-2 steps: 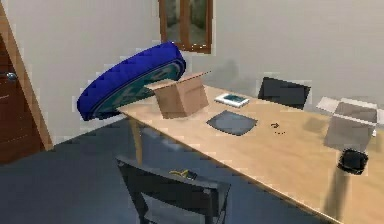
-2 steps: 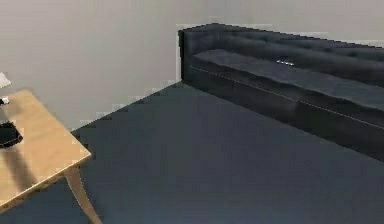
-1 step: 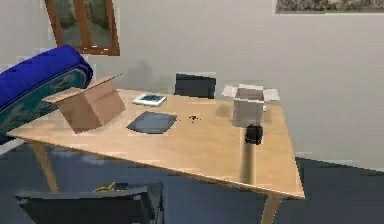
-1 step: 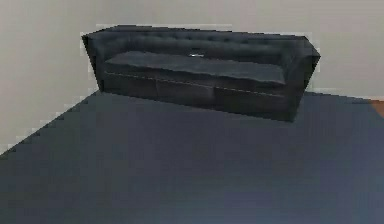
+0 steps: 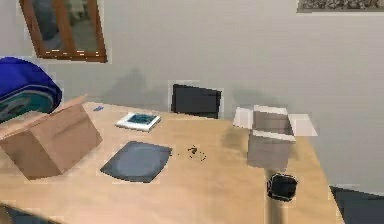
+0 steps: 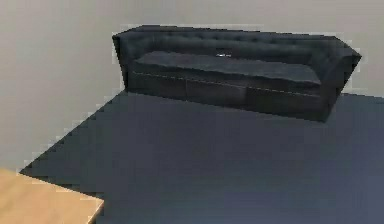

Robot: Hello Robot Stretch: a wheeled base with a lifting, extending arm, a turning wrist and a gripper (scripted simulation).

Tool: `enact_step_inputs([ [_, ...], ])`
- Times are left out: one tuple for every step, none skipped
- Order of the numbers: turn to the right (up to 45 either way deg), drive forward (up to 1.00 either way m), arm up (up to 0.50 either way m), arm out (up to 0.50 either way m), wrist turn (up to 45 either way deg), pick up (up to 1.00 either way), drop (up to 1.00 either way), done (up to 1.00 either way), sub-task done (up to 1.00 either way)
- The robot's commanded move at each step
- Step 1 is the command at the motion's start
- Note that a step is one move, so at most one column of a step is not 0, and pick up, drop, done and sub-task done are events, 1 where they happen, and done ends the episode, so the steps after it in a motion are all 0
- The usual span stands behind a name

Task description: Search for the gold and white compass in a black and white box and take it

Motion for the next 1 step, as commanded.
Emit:
enact_step_inputs([
  [-45.0, 0.00, 0.00, 0.00, 0.0, 0.00, 0.00, 0.00, 0.00],
])
